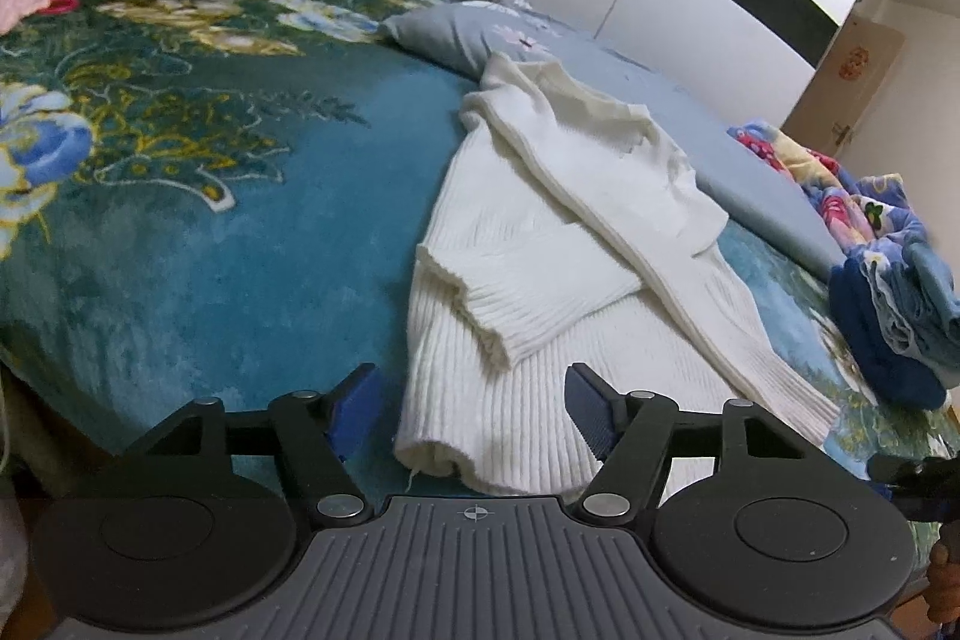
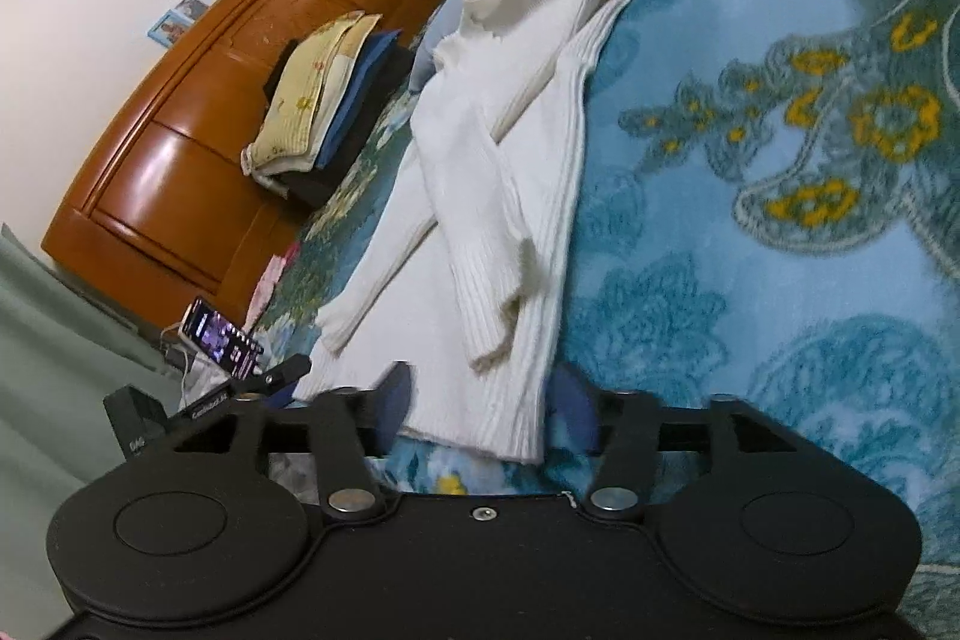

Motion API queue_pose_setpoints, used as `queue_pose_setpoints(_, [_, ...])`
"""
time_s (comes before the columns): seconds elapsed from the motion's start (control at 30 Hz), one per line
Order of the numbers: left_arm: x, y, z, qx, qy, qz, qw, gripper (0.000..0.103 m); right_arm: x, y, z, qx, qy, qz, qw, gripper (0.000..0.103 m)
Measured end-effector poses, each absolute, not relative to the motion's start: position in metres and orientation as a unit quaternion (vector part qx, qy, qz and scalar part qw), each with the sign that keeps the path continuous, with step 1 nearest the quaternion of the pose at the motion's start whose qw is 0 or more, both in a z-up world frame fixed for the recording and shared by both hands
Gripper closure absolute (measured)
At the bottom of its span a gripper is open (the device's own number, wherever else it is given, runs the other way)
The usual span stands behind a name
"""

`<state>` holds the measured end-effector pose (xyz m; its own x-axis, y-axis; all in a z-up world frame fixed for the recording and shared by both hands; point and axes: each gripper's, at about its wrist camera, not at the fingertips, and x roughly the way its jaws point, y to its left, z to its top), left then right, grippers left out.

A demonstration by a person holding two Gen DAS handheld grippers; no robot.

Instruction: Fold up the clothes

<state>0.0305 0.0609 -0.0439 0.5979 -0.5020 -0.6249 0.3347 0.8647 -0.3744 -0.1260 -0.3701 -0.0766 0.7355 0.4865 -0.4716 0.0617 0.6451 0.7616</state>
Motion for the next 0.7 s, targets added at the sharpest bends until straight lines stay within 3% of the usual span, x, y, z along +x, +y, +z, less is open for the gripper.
queue_pose_setpoints(0.07, [0.030,0.060,-0.042,-0.105,0.381,-0.232,0.889,0.030,-0.127,-0.371,-0.074,0.399,0.337,0.124,0.844,0.031])
queue_pose_setpoints(0.17, [0.029,0.060,-0.039,-0.097,0.377,-0.228,0.892,0.018,-0.127,-0.373,-0.071,0.395,0.336,0.122,0.847,0.024])
queue_pose_setpoints(0.27, [0.027,0.059,-0.031,-0.085,0.366,-0.230,0.898,0.018,-0.126,-0.373,-0.068,0.383,0.335,0.121,0.852,0.016])
queue_pose_setpoints(0.3, [0.027,0.058,-0.028,-0.081,0.362,-0.230,0.900,0.013,-0.125,-0.372,-0.066,0.376,0.335,0.120,0.856,0.012])
queue_pose_setpoints(0.33, [0.027,0.057,-0.025,-0.078,0.358,-0.231,0.902,0.000,-0.125,-0.372,-0.063,0.368,0.331,0.120,0.861,0.008])
queue_pose_setpoints(0.43, [0.028,0.053,-0.015,-0.065,0.343,-0.233,0.908,0.000,-0.122,-0.371,-0.053,0.342,0.319,0.124,0.875,0.002])
queue_pose_setpoints(0.7, [0.049,0.033,0.003,-0.044,0.304,-0.243,0.920,0.000,-0.106,-0.372,-0.013,0.257,0.250,0.154,0.921,0.001])
